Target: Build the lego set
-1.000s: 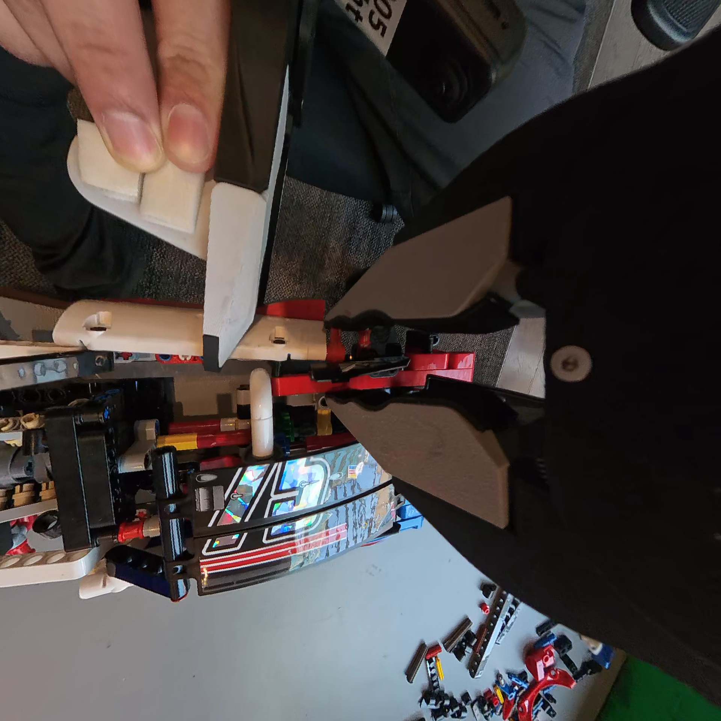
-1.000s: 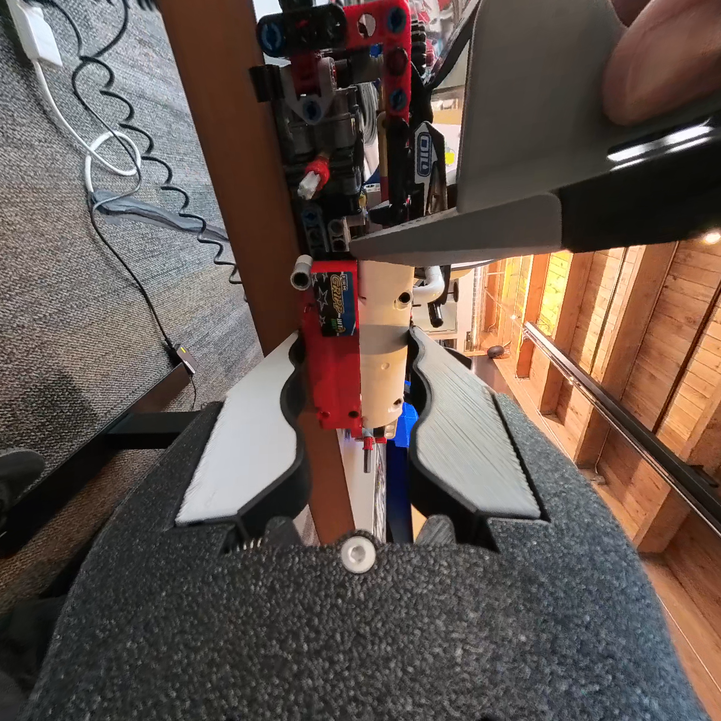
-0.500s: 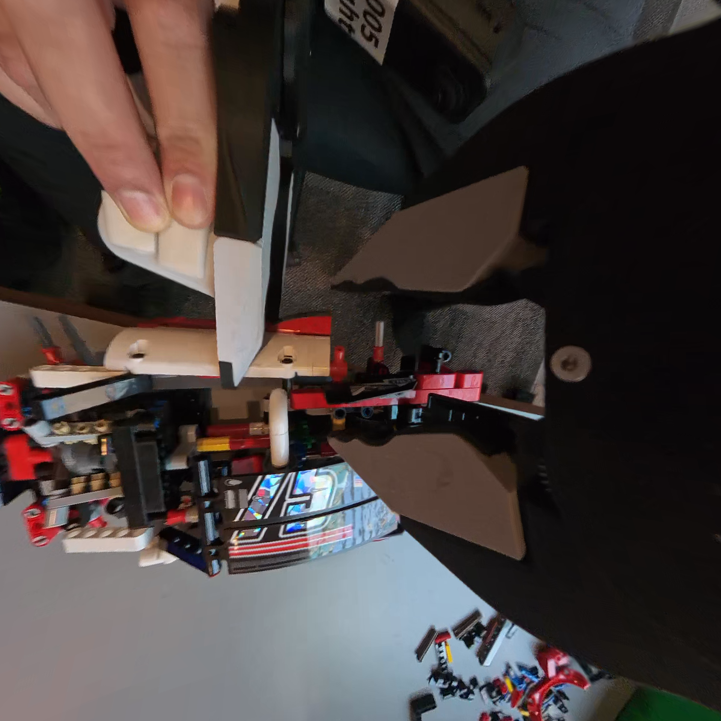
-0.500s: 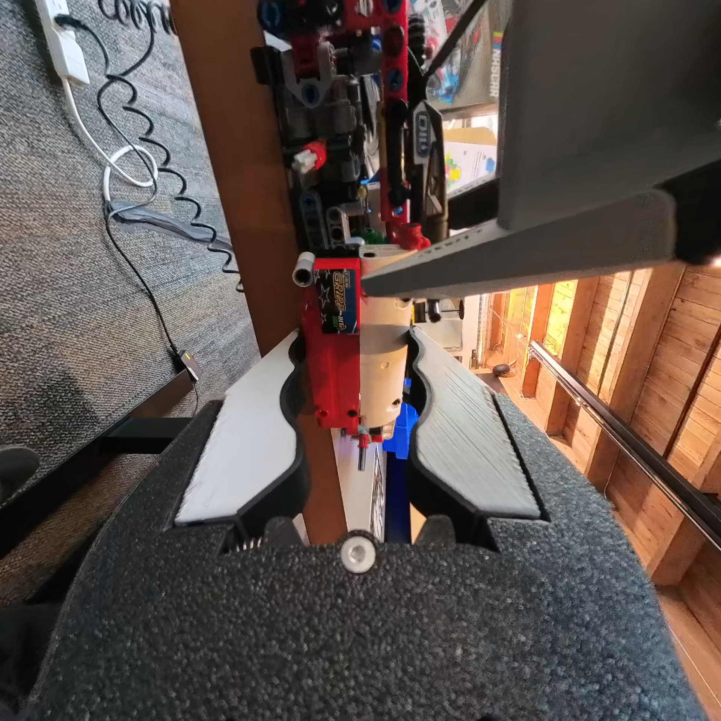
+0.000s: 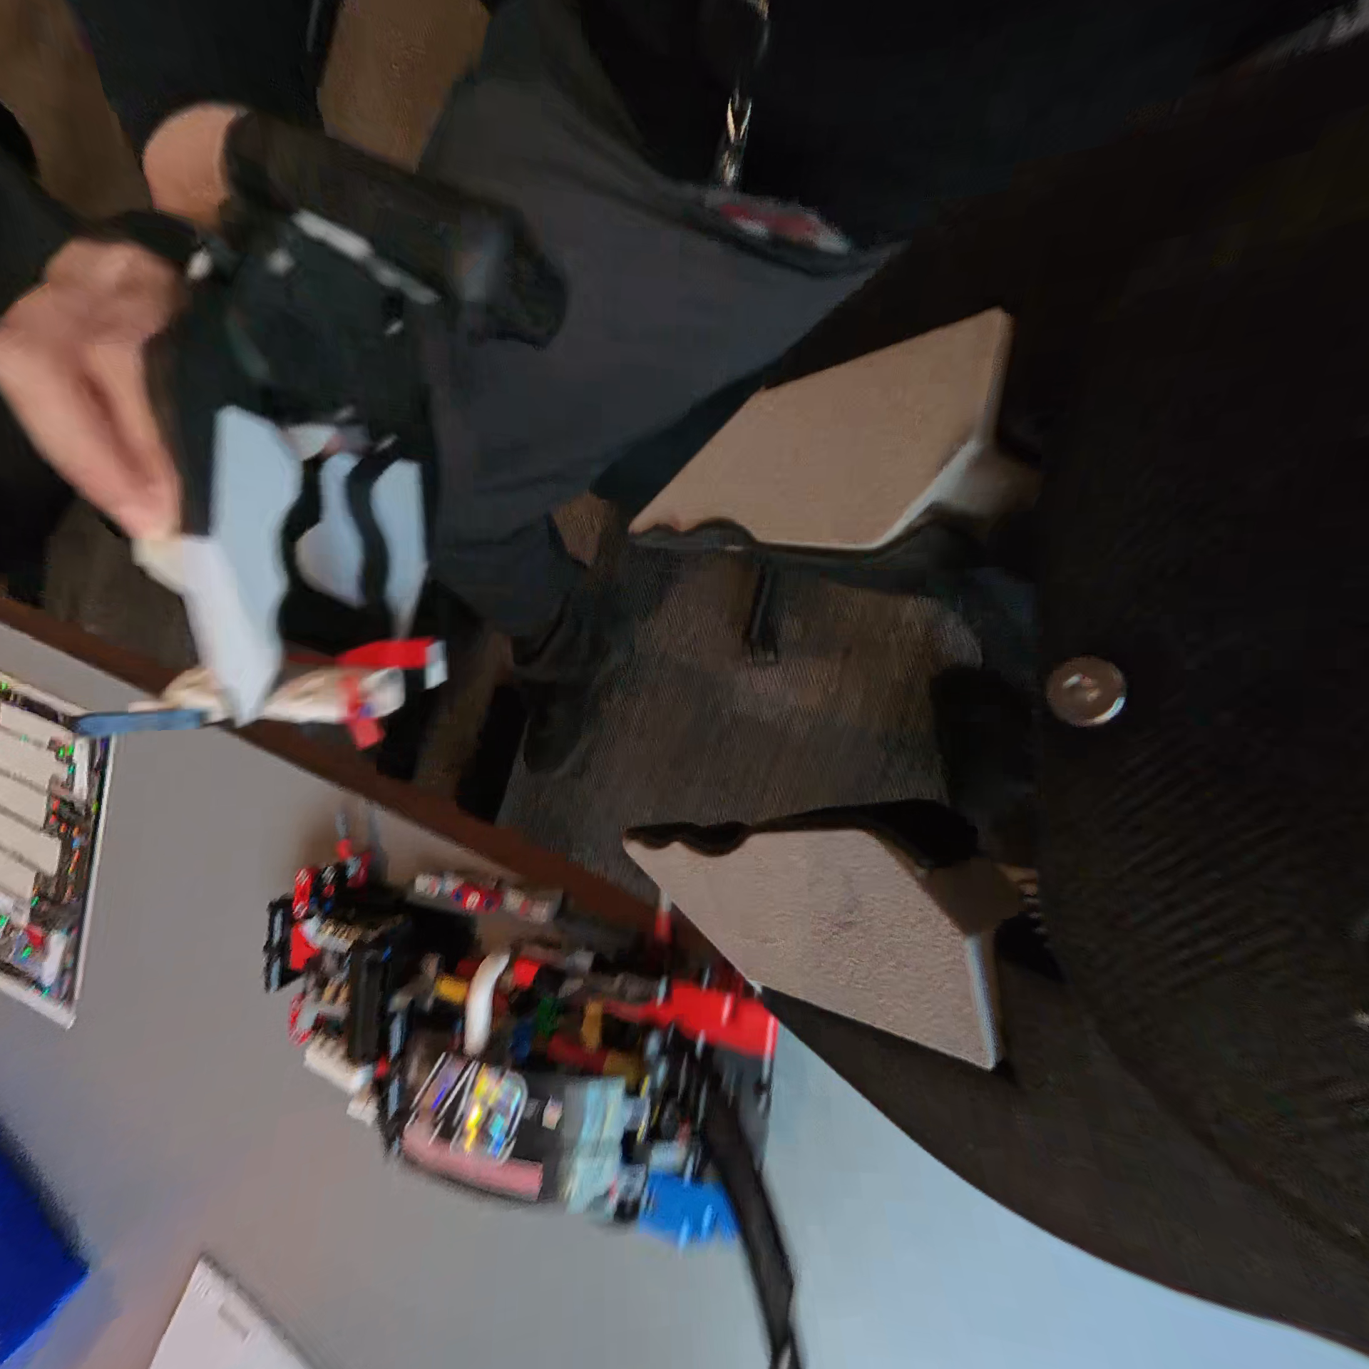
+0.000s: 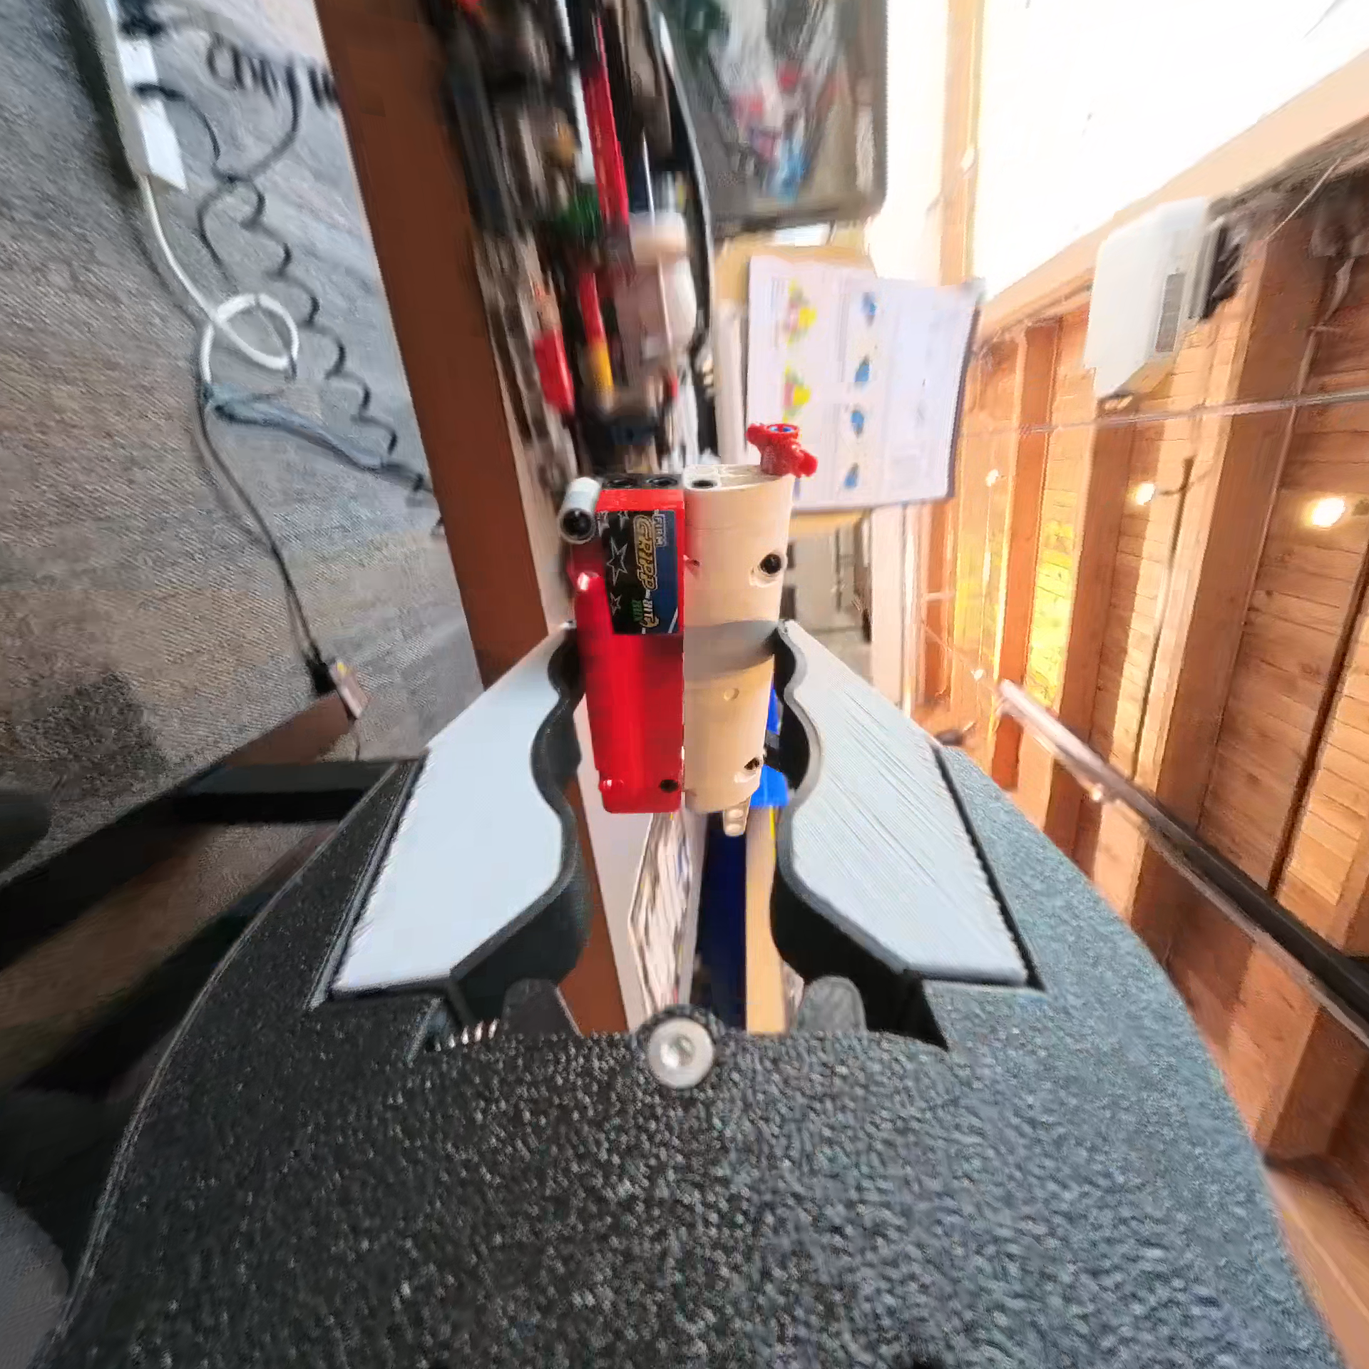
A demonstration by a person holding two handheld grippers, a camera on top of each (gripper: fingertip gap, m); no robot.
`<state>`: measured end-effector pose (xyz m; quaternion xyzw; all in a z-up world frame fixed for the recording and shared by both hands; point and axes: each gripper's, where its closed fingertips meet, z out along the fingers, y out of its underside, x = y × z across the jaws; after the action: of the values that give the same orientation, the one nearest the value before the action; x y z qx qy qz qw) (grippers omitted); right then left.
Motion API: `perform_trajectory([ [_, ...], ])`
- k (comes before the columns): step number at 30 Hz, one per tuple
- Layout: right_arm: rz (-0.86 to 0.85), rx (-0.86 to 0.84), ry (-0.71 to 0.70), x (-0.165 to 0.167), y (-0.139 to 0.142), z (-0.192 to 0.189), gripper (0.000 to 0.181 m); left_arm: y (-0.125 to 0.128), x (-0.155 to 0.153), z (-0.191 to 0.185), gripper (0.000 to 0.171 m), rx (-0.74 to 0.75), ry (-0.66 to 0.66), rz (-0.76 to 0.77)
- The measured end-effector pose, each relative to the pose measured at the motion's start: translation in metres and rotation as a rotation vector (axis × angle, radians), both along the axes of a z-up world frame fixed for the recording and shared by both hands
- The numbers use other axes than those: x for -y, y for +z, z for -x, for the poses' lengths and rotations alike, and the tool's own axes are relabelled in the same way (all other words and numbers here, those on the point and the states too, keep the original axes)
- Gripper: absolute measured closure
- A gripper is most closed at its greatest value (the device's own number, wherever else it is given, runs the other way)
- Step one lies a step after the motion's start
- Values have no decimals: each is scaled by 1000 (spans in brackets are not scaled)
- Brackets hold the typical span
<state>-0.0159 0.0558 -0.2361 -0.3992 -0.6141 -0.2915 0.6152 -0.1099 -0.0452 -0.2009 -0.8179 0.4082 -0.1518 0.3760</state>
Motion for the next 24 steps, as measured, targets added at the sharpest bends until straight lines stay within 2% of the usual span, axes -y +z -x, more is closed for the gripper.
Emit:
perform_trajectory([
  [3,99,10,-44,-33,-3,-40,132,-48,41,-14,107,118,-14,149],
  [6,152,50,-70,-77,8,-63,132,-98,67,-20,112,160,-14,283],
  [9,424,233,-36,-114,-11,-66,131,-124,79,-17,111,140,-45,355],
  [11,456,266,15,-144,-6,-59,132,-124,73,-13,114,167,-51,341],
  [13,636,384,71,-161,-23,-58,132,-123,67,-4,114,236,-33,354],
  [17,785,555,119,-201,-49,-56,132,-117,55,21,116,349,-9,369],
  [20,936,560,170,-204,-53,-46,132,-109,39,44,118,369,38,328],
  [24,1026,608,176,-205,-57,-45,133,-95,17,72,116,354,105,289],
])
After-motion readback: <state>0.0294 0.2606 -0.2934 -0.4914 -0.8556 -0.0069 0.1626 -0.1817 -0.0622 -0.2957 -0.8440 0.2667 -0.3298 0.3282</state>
